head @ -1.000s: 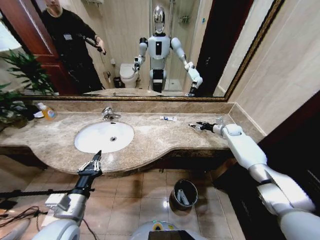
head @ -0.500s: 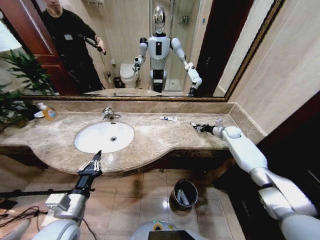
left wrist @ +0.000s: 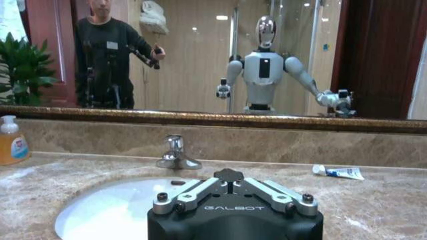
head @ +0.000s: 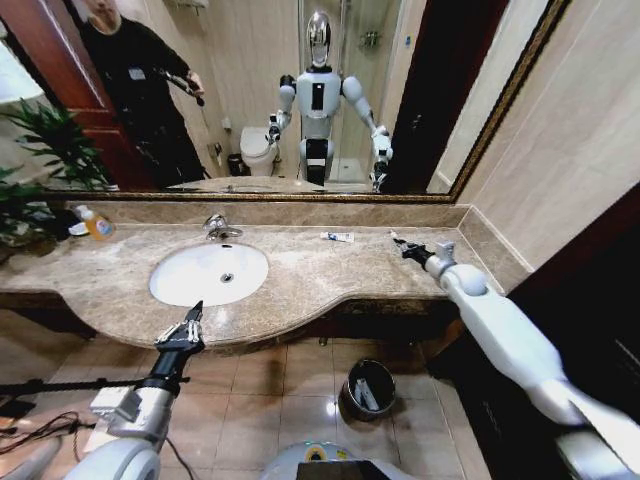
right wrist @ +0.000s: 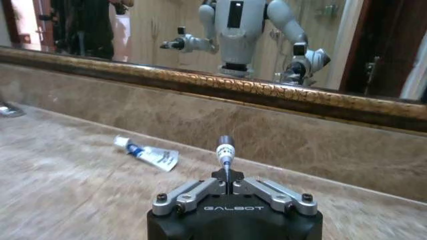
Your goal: Pick up the trash from the sink and place it in the trash bin.
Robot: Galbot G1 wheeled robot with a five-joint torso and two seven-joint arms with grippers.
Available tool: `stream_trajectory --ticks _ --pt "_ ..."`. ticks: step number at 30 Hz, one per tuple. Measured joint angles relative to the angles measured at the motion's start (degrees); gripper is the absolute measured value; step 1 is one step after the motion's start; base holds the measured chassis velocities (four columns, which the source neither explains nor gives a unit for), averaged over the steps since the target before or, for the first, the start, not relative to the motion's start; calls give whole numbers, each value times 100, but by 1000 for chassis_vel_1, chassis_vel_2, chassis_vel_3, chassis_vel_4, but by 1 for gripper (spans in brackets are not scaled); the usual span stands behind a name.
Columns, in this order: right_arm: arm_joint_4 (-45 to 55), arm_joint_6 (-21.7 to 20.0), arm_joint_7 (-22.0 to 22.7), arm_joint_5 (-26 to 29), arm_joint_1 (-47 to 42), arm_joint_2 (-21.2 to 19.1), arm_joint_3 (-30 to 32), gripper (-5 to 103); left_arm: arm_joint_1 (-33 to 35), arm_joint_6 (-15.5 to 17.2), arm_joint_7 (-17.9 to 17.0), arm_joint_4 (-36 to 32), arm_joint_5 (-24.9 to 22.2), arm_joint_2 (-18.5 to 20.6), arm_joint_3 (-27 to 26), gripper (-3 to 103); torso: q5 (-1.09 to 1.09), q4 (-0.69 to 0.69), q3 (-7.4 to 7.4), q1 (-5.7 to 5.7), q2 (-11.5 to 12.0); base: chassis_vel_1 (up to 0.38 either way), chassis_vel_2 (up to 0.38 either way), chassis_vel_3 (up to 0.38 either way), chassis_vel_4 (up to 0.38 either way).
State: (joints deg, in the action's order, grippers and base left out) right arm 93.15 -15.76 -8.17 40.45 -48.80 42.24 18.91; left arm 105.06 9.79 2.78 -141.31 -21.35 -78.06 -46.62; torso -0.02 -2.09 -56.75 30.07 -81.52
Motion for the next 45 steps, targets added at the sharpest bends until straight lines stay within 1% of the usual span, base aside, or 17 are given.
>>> stream_trajectory --ticks 2,3,4,6,8,10,11,15,16,18,19,21,25,26,29,34,45 --pt "328 -26 115 77 -309 -115 95 0 0 0 2 0 0 1 0 0 3 4 0 0 0 0 0 0 0" --pt "630 -46 225 115 -605 -209 222 0 0 0 1 0 0 0 0 0 5 -1 0 0 0 0 0 0 0" --pt "630 -46 225 115 -605 -209 222 0 0 0 1 0 0 0 0 0 5 -1 0 0 0 0 0 0 0" --pt "1156 -66 429 117 -1233 -277 583 0 0 0 -1 0 0 0 0 0 -1 -2 0 0 0 0 0 0 0" --pt "1378 -98 500 108 -1500 -266 751 0 0 0 1 0 0 0 0 0 2 -2 0 0 0 0 0 0 0" --pt "1827 -178 596 -9 -2204 -144 1123 0 0 0 0 0 0 0 0 0 0 -3 0 0 0 0 0 0 0" --pt "1827 -178 596 -9 -2204 -144 1123 0 0 0 0 0 0 0 0 0 0 -3 0 0 0 0 0 0 0" --pt "2333 -19 512 -432 -3506 374 1718 0 0 0 0 0 0 0 0 0 2 -1 0 -1 -1 0 0 0 0" --pt "2333 -19 512 -432 -3506 374 1718 0 0 0 0 0 0 0 0 0 2 -1 0 -1 -1 0 0 0 0" --pt "2376 230 385 -736 -4039 780 1916 0 0 0 0 0 0 0 0 0 2 -1 0 -1 0 0 0 0 0" --pt "2376 230 385 -736 -4039 780 1916 0 0 0 0 0 0 0 0 0 2 -1 0 -1 0 0 0 0 0" --pt "2314 373 258 -975 -4356 1129 1996 0 0 0 1 0 0 1 0 0 2 -1 0 0 0 0 0 0 0" --pt "2027 614 69 -1358 -4488 1575 1906 0 0 0 1 0 0 0 0 0 2 -1 0 0 0 0 0 0 0" --pt "2027 614 69 -1358 -4488 1575 1906 0 0 0 1 0 0 0 0 0 2 -1 0 0 0 0 0 0 0" --pt "1581 814 -181 -1794 -4448 1905 1718 0 0 0 0 0 0 0 0 0 2 -2 -1 0 0 0 0 0 0" --pt "1037 983 -367 -2107 -4286 2156 1560 0 0 0 0 0 0 0 0 0 1 -2 -1 0 0 0 0 0 0" --pt "-959 1817 -990 -3026 -3595 2847 1315 0 0 0 0 0 0 0 0 0 2 -2 -1 1 0 0 0 0 0"
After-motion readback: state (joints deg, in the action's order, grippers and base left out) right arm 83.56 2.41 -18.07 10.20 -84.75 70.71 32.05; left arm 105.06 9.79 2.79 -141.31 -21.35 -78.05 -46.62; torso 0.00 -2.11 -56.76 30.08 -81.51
